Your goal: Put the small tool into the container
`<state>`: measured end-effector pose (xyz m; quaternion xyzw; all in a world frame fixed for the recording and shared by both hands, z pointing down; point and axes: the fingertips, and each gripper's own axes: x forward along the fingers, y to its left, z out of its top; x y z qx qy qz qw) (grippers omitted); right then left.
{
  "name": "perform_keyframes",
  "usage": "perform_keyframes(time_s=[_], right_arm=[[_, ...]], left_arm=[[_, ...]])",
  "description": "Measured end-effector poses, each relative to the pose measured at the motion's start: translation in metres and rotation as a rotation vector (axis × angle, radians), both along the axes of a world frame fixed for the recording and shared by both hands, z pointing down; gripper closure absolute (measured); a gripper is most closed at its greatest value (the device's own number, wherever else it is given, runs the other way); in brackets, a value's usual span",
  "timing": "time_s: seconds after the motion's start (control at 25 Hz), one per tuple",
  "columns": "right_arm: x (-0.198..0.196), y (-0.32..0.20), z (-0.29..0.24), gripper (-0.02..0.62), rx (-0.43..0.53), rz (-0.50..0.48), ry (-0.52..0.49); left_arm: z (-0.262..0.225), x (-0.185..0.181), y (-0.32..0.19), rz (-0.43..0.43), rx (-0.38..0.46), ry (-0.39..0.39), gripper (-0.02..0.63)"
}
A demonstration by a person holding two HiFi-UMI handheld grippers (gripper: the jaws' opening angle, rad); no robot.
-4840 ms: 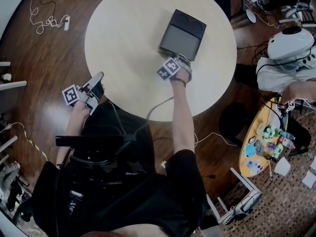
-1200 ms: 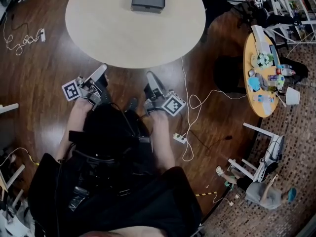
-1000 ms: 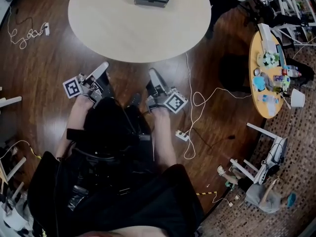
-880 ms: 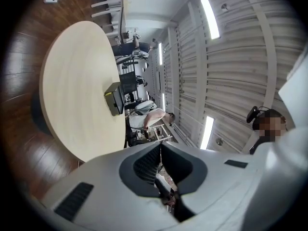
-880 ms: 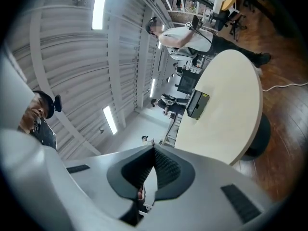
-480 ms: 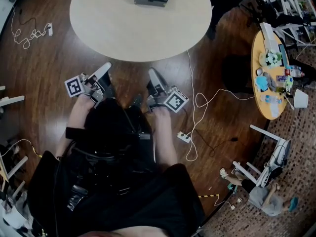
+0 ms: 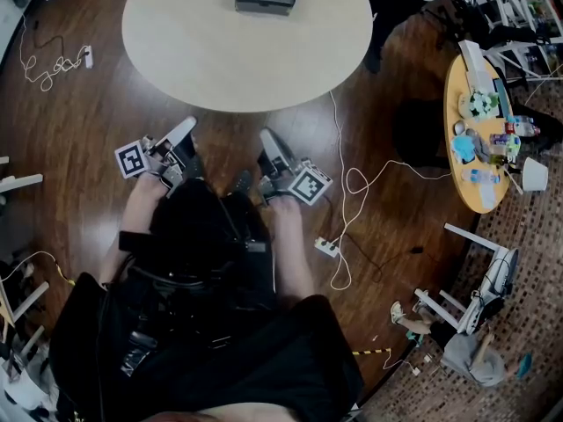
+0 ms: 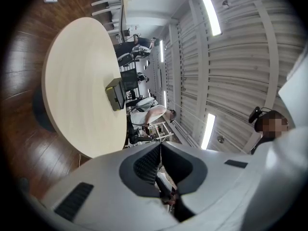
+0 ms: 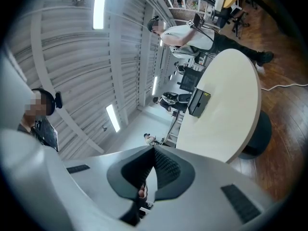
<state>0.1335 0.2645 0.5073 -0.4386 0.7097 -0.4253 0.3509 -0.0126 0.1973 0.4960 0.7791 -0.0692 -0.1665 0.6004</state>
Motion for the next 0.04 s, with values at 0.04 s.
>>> perform_keyframes(time_s=[0.04], right_arm=[[0.0000,0.0003,0.0001,0.615,-0.002,0.000,-0.001]], left_arm=[[-0.0001,-0.0001,0.0002,0.000,-0.001,0.000,0.601]])
